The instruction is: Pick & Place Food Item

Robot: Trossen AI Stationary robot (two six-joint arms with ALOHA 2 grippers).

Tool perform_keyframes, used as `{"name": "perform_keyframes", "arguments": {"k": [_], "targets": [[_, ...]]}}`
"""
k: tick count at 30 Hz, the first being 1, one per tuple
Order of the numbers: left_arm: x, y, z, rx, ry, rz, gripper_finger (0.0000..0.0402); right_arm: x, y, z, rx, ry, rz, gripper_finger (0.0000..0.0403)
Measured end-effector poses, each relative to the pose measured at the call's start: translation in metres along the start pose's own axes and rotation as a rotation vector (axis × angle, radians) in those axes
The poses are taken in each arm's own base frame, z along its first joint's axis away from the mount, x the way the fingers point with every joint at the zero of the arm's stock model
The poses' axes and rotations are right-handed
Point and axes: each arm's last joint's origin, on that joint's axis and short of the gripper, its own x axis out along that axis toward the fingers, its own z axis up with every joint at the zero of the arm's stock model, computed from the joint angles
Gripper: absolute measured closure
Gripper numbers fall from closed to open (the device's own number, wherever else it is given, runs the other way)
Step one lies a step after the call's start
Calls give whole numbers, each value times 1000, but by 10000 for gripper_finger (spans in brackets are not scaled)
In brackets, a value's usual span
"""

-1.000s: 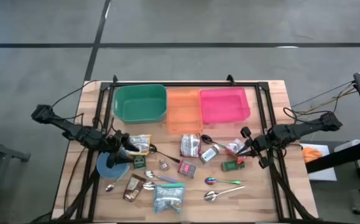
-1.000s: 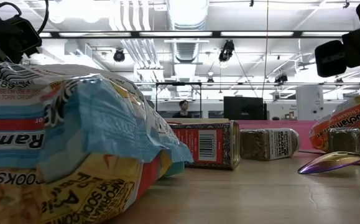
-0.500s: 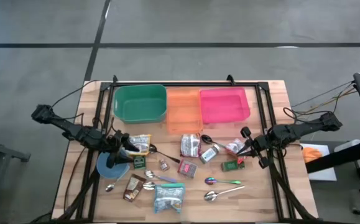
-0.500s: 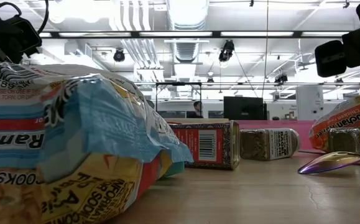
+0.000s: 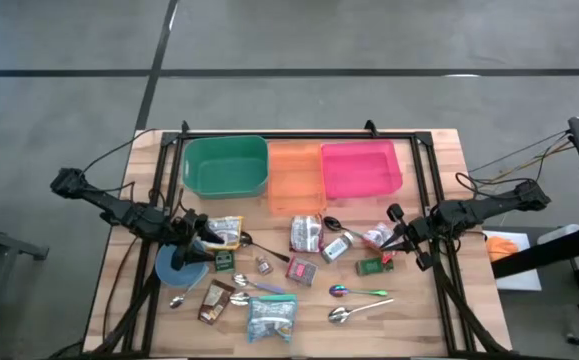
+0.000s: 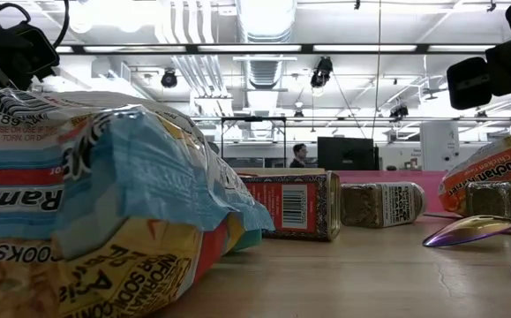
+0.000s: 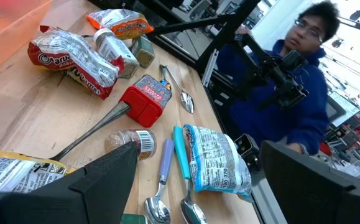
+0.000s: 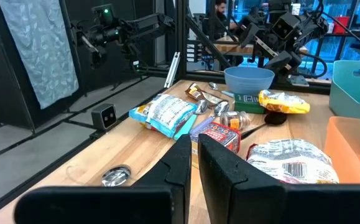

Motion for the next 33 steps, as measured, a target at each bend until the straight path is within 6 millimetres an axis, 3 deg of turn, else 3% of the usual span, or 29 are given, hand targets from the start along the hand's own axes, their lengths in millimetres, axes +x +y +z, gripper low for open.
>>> {"name": "perform_keyframes", "arguments": {"k": [27,33], "targets": [[0,0,0,0,0,0,61,0,0,0,0,0,0,374],[0,0,0,0,0,0,61,0,0,0,-142,-3,0,374]]}}
